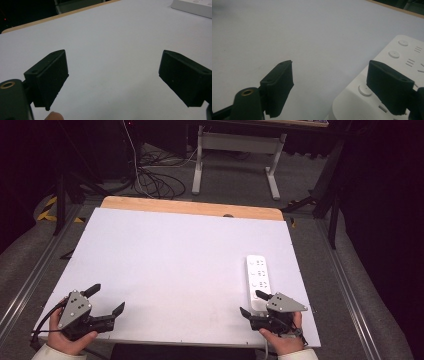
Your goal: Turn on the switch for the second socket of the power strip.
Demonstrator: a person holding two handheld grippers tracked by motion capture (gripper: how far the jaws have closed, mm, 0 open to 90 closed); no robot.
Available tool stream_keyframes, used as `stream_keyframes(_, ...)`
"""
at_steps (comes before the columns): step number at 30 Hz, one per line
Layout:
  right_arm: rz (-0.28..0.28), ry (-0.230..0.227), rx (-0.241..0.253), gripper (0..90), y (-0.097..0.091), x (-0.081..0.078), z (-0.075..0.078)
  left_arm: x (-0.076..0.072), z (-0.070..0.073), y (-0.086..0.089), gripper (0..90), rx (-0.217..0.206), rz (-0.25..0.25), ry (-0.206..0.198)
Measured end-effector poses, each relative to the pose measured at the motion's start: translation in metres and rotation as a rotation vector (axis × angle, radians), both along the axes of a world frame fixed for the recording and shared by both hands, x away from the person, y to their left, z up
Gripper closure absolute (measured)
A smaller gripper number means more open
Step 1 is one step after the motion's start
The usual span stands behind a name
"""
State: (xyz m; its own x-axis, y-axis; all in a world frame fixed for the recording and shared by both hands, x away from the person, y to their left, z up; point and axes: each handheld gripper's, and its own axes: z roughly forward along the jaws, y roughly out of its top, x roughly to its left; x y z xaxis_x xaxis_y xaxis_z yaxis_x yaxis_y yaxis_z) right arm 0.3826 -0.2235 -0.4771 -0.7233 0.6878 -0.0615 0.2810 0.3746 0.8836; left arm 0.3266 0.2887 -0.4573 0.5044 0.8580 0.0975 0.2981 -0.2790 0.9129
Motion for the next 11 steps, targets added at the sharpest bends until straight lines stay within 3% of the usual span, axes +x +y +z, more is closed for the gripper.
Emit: stream_keyframes(11, 0.003, -0.006, 0.000, 21.8, 0.0001, 0.0000, 0.0002, 0.0001, 0.0001, 0.0005, 9.2, 0.000, 0.000, -0.002)
